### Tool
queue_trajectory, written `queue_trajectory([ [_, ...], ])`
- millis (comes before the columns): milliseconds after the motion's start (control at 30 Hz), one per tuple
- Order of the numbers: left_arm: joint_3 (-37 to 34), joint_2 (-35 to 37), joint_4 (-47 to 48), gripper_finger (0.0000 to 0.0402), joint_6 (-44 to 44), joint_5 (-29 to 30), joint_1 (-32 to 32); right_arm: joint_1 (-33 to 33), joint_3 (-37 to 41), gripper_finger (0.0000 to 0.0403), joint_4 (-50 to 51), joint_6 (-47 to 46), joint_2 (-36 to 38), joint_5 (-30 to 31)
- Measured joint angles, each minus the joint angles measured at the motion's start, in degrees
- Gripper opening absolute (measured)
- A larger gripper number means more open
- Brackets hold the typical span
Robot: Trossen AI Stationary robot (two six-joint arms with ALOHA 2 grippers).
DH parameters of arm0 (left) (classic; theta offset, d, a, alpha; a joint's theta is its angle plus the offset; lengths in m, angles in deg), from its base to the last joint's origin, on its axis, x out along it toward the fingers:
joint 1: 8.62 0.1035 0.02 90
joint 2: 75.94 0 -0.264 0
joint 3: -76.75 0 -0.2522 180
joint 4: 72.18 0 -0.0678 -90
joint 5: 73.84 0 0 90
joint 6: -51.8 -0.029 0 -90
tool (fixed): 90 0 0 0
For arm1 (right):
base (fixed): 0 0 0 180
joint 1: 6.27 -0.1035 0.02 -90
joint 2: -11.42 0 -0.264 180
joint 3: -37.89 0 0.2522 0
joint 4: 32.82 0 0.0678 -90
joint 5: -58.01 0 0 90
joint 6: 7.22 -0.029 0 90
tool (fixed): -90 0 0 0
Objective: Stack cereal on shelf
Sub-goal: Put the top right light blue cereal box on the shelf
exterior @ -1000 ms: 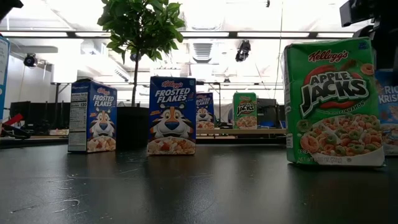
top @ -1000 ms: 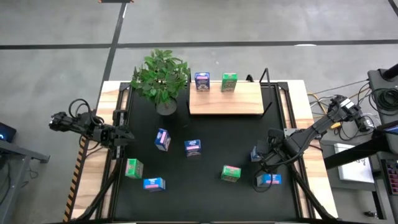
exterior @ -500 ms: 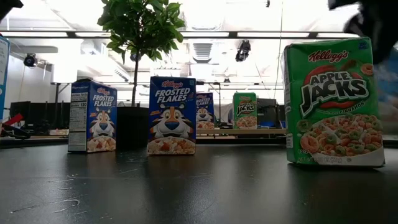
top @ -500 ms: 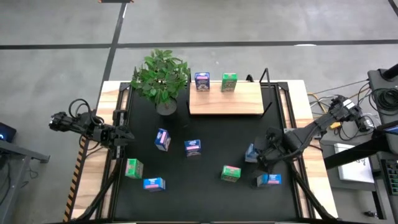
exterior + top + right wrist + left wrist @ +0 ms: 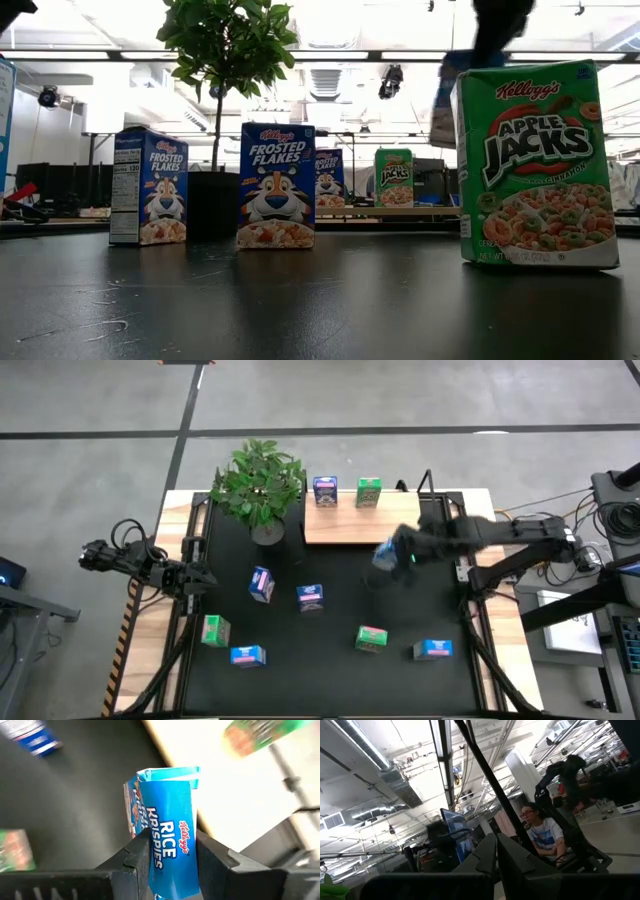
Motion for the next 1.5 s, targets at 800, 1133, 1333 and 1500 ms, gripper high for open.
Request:
queue_trajectory([
  [800, 0.00, -0.02, 0.42, 0.0000, 0.04, 0.00, 0.00, 41.10, -2.66, 0.0081, -10.79, 48.65, -13.24, -10.16],
  [1133, 0.00, 0.00, 0.37, 0.0000, 0.04, 0.00, 0.00, 41.85, -2.57, 0.0089, -11.03, 49.24, -16.56, -10.64],
  [1333, 0.00, 0.00, 0.37, 0.0000, 0.04, 0.00, 0.00, 41.85, -2.55, 0.0128, -11.92, 47.55, -17.18, -10.63],
  [1500, 0.00, 0.01, 0.37, 0.0000, 0.04, 0.00, 0.00, 41.85, -2.56, 0.0168, -11.95, 46.65, -17.18, -10.61],
])
